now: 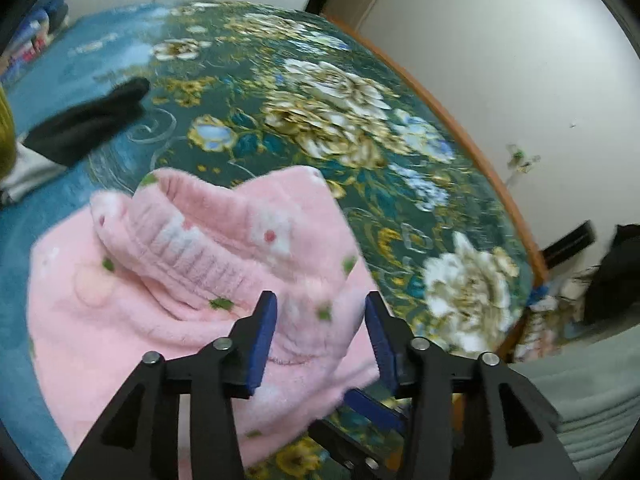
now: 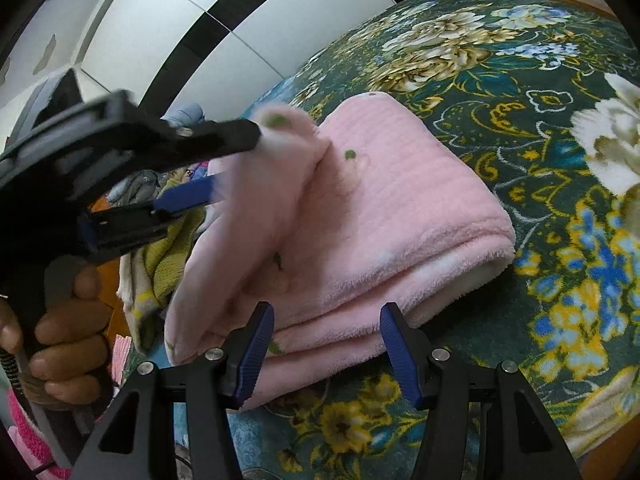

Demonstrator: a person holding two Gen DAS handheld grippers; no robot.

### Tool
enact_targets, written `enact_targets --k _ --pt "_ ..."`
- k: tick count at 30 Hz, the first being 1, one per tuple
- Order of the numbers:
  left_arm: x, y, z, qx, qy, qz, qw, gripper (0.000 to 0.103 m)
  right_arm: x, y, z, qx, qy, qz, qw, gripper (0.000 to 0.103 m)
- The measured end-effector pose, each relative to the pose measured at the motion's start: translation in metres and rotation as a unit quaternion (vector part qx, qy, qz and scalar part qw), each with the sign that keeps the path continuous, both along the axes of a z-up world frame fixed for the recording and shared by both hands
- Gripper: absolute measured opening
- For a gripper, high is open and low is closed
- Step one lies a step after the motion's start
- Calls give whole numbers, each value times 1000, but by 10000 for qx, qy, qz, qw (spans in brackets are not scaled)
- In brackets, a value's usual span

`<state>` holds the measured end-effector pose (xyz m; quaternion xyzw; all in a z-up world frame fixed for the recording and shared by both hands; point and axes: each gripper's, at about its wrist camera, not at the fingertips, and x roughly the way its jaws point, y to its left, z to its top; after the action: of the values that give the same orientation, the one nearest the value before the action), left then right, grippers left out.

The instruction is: Fold clothes

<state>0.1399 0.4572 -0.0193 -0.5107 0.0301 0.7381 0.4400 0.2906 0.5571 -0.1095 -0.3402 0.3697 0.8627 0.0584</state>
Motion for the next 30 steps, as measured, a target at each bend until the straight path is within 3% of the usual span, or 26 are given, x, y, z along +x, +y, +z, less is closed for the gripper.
enact_targets --k 2,6,9,14,19,22,30 --pt "2 -13 5 163 -93 -95 9998 49 -1 -1 2 36 8 11 10000 59" --pt "0 -70 19 353 239 0 9991 56 -4 -2 7 107 25 32 9999 59" --pt "-10 -118 11 34 601 483 9970 56 -6 -3 11 161 37 47 9999 59" --pt "-26 -174 -30 -536 407 1119 9914 56 -32 -9 31 547 72 332 9979 59" --pt "-17 -179 -75 -878 -64 941 9917 56 -76 -21 58 1175 61 796 9899 61" --pt "-12 -173 -86 -963 -99 790 9922 56 -102 -27 69 1508 -9 1036 9831 61" --pt "-17 -185 -91 -693 -335 637 9950 56 -150 -26 53 1353 -483 1455 9789 59"
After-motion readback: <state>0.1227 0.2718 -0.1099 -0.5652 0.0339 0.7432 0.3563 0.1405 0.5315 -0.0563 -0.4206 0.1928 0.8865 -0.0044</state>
